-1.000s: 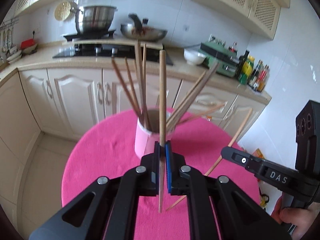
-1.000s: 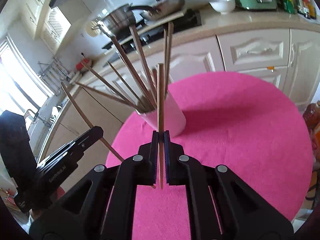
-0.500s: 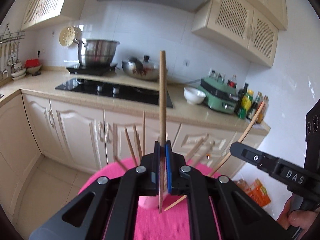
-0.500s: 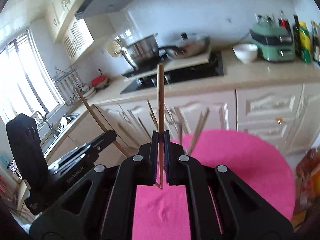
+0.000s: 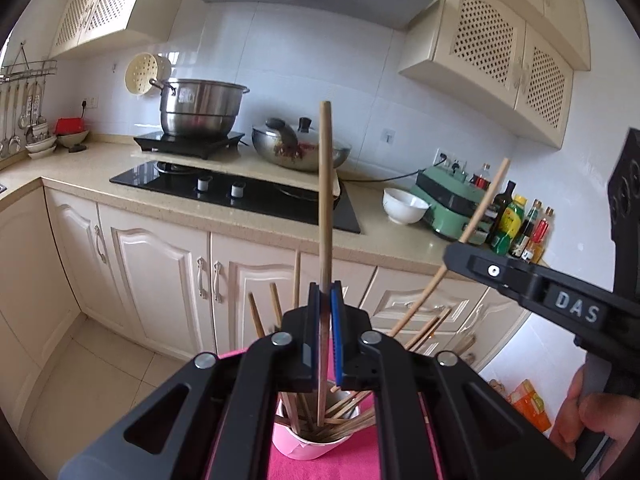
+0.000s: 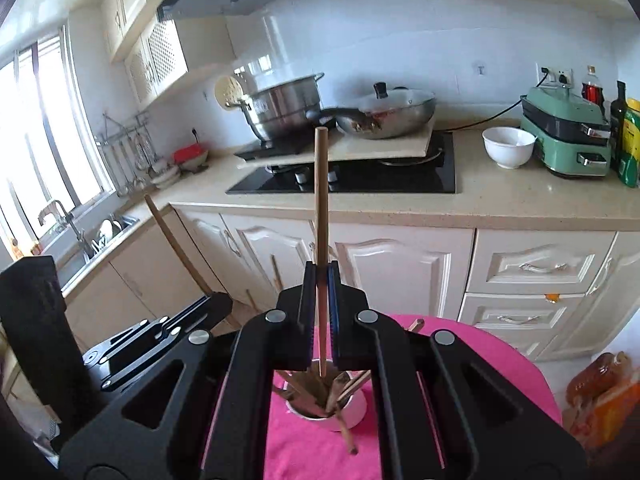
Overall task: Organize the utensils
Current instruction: 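Lift both chopsticks and carry them above the pink cup, then drop both chopsticks into the pink cup and open both tools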
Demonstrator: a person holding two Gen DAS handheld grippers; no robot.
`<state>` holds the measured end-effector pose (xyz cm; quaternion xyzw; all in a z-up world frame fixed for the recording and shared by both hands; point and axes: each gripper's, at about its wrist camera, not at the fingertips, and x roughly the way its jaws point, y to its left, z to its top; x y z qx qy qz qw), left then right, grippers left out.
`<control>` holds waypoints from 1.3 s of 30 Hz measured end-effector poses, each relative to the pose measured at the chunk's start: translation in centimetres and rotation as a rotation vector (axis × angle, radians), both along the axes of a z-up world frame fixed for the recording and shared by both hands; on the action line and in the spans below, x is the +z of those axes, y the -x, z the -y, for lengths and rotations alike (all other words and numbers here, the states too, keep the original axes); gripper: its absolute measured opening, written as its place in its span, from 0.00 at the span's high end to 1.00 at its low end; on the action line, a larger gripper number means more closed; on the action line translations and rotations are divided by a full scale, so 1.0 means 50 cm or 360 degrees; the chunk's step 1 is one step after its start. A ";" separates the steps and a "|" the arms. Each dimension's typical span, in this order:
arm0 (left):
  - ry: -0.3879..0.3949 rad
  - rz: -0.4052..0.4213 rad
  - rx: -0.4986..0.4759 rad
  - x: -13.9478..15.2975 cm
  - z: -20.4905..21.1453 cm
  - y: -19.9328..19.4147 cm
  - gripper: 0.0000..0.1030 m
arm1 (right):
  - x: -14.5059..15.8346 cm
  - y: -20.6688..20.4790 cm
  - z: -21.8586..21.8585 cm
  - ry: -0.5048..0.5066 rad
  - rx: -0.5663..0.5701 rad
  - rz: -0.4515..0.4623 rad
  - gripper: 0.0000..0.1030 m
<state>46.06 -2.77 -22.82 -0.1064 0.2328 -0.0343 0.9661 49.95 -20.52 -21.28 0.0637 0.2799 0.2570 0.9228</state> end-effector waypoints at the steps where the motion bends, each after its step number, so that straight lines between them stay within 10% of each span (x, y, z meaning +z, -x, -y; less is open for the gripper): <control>1: -0.0011 -0.0012 -0.0001 -0.010 0.003 -0.004 0.94 | -0.009 -0.007 -0.002 0.0010 0.0000 -0.0013 0.94; 20: -0.0031 -0.0279 -0.0045 -0.124 0.020 -0.015 0.93 | -0.087 -0.029 -0.027 0.0153 0.0034 -0.0089 0.94; 24: -0.0029 -0.0279 -0.0039 -0.117 0.018 -0.007 0.75 | -0.090 -0.028 -0.025 0.0154 0.0034 -0.0095 0.94; 39: -0.0039 -0.0294 0.0035 -0.090 0.018 0.040 0.60 | -0.102 -0.003 -0.020 0.0128 0.0038 -0.0114 0.93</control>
